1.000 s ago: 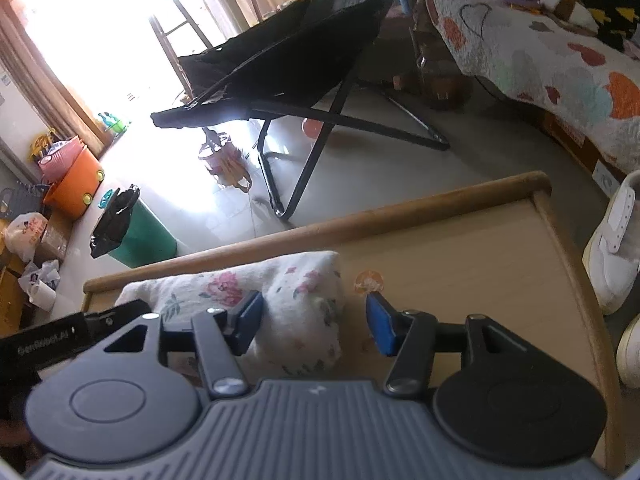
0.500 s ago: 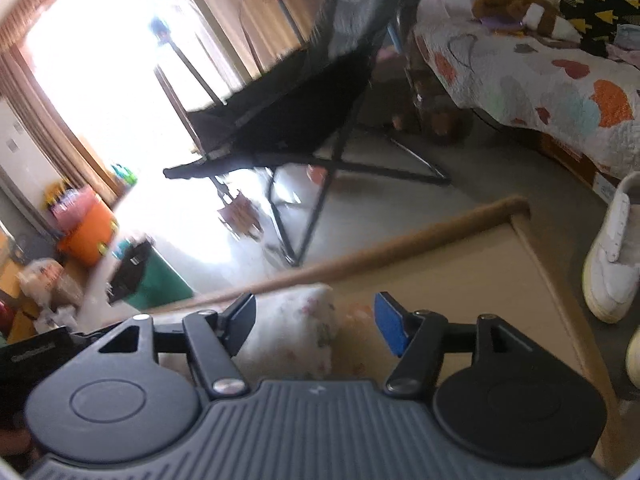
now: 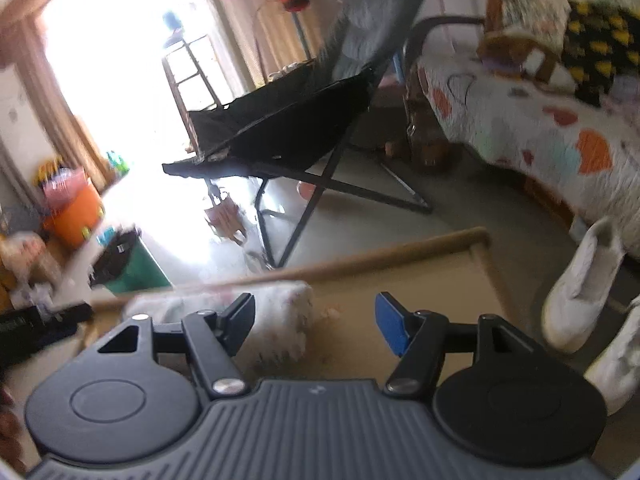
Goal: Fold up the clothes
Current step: 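Set the bundle down on the table and open both grippers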
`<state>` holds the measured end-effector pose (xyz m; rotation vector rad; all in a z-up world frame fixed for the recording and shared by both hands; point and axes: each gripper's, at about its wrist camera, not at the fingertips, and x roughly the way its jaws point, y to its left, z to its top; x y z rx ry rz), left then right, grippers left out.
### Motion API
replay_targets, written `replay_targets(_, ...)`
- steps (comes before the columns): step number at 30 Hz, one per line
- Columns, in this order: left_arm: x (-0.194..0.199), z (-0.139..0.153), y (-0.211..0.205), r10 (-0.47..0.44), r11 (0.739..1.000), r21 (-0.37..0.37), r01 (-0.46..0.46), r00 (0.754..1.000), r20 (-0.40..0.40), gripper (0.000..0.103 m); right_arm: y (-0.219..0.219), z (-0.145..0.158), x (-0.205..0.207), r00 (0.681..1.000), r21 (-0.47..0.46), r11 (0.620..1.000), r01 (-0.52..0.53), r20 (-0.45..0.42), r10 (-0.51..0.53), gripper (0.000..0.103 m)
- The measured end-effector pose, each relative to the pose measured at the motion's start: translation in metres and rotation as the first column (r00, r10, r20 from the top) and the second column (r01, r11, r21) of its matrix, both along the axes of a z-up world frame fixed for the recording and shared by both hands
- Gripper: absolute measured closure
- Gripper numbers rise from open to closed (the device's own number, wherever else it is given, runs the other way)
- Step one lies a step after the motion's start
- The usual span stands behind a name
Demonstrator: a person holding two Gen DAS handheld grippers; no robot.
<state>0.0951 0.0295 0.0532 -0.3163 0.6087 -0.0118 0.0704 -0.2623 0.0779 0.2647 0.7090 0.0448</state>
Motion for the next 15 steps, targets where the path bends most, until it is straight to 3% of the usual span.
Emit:
replay_targets(6, -0.044, -0.016, -0.015, -0.090, 0.983, 0.159, 0.094, 0.995, -0.030, 0.047, 0.007, -0.020, -0.037, 1.000, -0.092, 0.996, -0.017, -0.025, 0.015, 0.037)
replay_targets(15, -0.075, -0.040, -0.005, -0.086, 0.985, 0.138, 0.100, 0.990, -0.108, 0.047, 0.010, -0.040, -0.071, 0.997, -0.123, 0.992, -0.011, -0.074, 0.002, 0.036)
